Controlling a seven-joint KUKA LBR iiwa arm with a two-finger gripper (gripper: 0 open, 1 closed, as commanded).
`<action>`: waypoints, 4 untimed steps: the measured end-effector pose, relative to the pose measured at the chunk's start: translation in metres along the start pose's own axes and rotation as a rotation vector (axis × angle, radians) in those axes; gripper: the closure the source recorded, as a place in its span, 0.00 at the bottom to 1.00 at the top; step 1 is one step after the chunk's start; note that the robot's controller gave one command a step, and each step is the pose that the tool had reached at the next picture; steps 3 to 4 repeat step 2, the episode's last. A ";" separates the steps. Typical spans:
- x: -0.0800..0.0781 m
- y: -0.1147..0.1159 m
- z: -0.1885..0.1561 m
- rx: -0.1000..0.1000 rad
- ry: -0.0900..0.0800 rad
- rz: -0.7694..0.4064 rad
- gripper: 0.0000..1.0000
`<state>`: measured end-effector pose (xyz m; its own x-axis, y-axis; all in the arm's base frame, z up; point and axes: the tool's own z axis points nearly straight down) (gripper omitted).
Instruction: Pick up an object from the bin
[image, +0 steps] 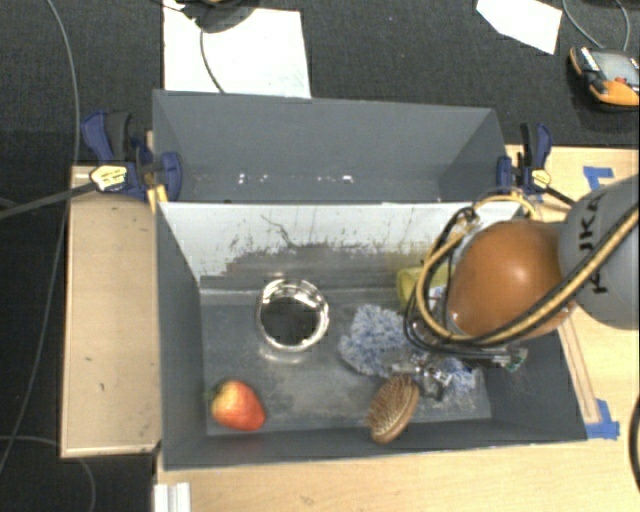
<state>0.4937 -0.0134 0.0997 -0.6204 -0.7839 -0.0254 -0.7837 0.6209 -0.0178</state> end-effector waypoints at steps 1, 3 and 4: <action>0.000 0.001 -0.027 -0.005 0.003 0.001 1.00; -0.002 -0.001 -0.054 0.001 -0.001 0.001 1.00; -0.002 -0.001 -0.054 0.001 -0.001 0.001 1.00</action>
Offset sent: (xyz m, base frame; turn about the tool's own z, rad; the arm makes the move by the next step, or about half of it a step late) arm -0.0019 0.0004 0.0382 0.0005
